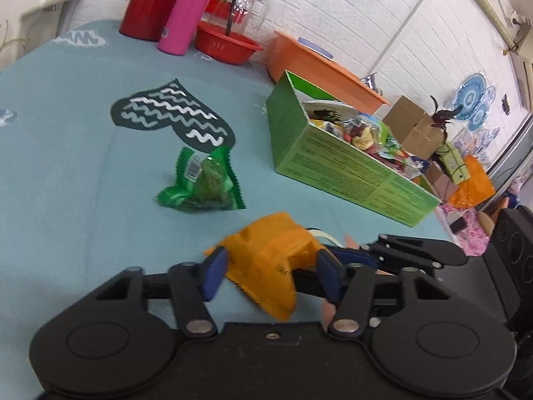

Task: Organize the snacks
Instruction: 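Move the left tool to the orange bag and grasp it, then carry the orange bag into the green box and release it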

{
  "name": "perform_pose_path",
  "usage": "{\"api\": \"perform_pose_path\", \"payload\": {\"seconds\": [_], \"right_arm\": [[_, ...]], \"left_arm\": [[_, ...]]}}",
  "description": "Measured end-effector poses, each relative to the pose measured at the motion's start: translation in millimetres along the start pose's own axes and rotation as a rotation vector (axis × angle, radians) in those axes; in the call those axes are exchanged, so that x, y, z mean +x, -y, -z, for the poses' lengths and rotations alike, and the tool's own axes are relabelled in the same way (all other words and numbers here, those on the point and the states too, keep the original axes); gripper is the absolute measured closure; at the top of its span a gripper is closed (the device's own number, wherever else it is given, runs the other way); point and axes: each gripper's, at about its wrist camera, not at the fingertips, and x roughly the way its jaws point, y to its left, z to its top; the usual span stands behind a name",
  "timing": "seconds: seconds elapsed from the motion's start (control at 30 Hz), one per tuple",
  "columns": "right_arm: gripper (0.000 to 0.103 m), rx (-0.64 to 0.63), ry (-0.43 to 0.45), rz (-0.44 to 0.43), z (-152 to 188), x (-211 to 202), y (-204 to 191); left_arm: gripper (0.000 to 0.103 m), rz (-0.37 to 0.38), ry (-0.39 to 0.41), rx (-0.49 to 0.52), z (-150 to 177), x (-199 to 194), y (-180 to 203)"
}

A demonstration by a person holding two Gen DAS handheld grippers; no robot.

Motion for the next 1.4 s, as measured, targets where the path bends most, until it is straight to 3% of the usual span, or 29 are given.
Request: {"api": "perform_pose_path", "payload": {"seconds": [0.13,0.43,0.83,1.13,1.4], "right_arm": [[0.074,0.025,0.008,0.004,1,-6,3],[0.077,-0.015,0.089,0.080,-6,-41,7],[0.077,0.037,0.295,0.205,-30,-100,59],[0.078,0.091,0.396,0.309,-48,-122,122],[0.079,0.207,0.397,0.328,-50,-103,182]], "left_arm": [[0.047,0.005,-0.003,-0.001,2,0,2],[0.048,0.063,0.018,0.023,-8,2,37],[0.048,0.135,0.108,0.168,-71,18,118],[0.048,0.166,0.115,0.243,-126,69,170],[0.048,0.145,0.083,0.239,-156,128,169]]}}
